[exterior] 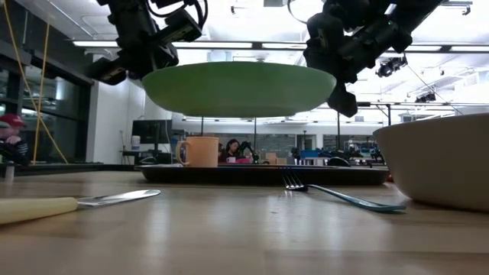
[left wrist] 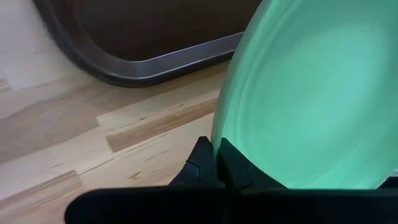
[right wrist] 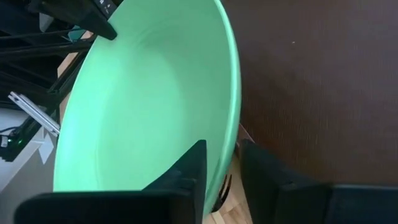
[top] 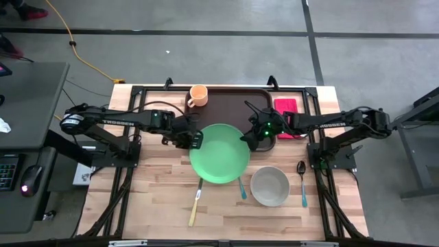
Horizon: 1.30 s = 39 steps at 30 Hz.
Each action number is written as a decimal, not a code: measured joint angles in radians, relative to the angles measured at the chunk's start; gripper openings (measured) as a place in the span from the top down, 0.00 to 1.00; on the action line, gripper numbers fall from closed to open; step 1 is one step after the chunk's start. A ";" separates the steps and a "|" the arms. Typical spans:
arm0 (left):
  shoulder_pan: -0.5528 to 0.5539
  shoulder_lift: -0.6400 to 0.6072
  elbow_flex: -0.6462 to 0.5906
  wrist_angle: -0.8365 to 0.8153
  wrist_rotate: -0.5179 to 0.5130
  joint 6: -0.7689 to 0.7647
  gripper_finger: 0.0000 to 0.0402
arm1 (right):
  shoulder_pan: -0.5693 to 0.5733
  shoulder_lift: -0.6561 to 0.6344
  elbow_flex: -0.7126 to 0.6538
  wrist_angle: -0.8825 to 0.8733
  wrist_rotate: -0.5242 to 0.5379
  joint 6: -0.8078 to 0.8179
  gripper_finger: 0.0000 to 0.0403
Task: Set up tray
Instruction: Put the green plate on the brown serving tray to the bottom right of the yellow mug
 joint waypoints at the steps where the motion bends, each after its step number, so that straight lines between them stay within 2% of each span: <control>1: 0.000 0.000 0.000 0.011 0.000 0.000 0.97 | 0.000 0.000 0.000 -0.001 0.002 -0.001 0.85; 11: -0.001 0.000 0.002 0.037 0.004 -0.003 0.97 | -0.002 0.000 -0.001 -0.029 0.041 -0.016 0.99; 20: 0.000 0.000 0.002 0.040 0.003 0.005 0.96 | -0.002 0.001 -0.001 -0.031 0.049 -0.016 0.99; 28: -0.001 -0.001 0.002 0.043 -0.001 0.015 0.83 | -0.002 0.001 -0.001 -0.030 0.057 -0.005 1.00; 39: 0.000 -0.001 0.002 0.045 -0.007 0.035 0.81 | -0.009 0.001 -0.001 -0.042 0.059 0.006 1.00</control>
